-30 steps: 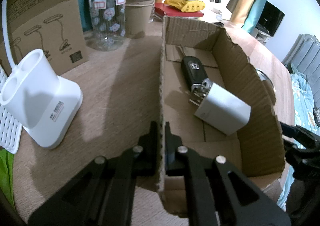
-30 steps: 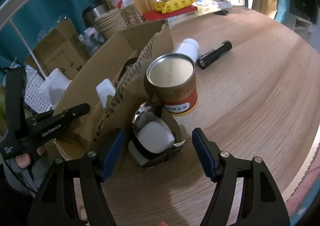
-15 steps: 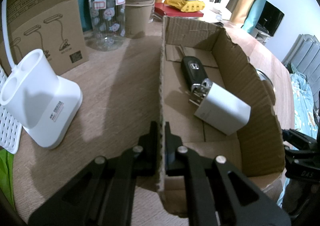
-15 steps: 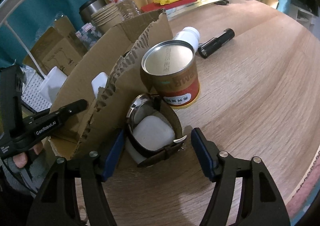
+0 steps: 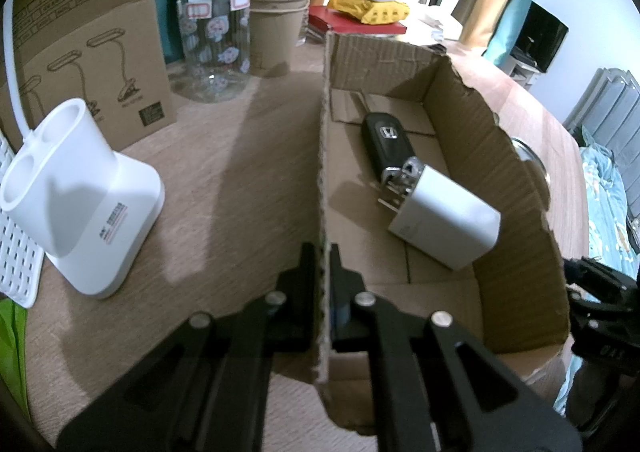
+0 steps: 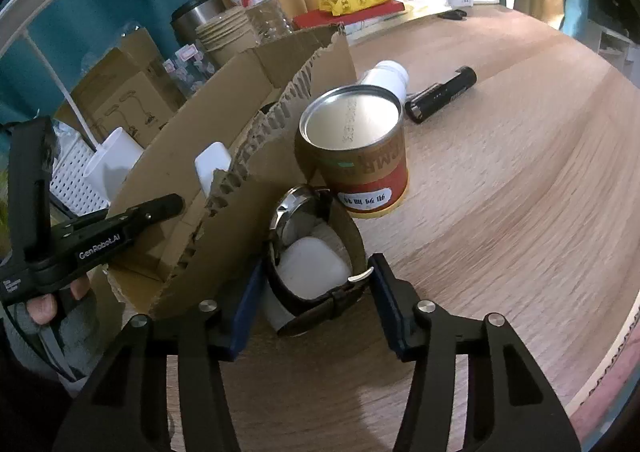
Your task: Organize rigid objects
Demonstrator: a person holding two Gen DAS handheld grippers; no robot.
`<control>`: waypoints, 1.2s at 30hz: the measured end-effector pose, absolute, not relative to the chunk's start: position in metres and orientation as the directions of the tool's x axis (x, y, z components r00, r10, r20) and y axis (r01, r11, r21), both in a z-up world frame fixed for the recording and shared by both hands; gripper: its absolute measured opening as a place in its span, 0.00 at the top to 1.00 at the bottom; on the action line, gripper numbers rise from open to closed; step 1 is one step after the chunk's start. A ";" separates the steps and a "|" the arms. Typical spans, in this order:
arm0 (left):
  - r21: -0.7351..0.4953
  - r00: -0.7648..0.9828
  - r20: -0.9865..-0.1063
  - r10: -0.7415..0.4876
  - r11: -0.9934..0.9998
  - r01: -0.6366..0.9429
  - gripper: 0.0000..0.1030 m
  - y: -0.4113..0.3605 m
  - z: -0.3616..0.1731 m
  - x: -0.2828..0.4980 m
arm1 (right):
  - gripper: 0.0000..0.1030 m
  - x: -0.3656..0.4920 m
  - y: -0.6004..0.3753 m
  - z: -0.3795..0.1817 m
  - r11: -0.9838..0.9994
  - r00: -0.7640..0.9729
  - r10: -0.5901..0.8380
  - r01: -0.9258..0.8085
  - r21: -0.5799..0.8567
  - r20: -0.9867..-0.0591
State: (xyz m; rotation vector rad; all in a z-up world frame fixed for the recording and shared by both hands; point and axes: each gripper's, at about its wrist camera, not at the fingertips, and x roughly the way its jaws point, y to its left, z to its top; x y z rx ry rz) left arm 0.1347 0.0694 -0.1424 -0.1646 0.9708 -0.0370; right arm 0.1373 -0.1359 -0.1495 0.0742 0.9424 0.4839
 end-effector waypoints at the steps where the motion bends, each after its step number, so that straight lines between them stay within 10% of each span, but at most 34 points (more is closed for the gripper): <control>1: -0.156 0.565 -0.818 -0.105 0.987 -0.043 0.96 0.070 -0.142 0.135 | 0.50 0.137 -0.136 -0.148 0.891 0.495 0.429 -0.367 0.266 -0.755; 36: -0.155 0.566 -0.818 -0.104 0.987 -0.042 0.96 0.070 -0.142 0.134 | 0.57 0.117 -0.144 -0.075 0.882 0.621 0.446 -0.426 0.200 -0.644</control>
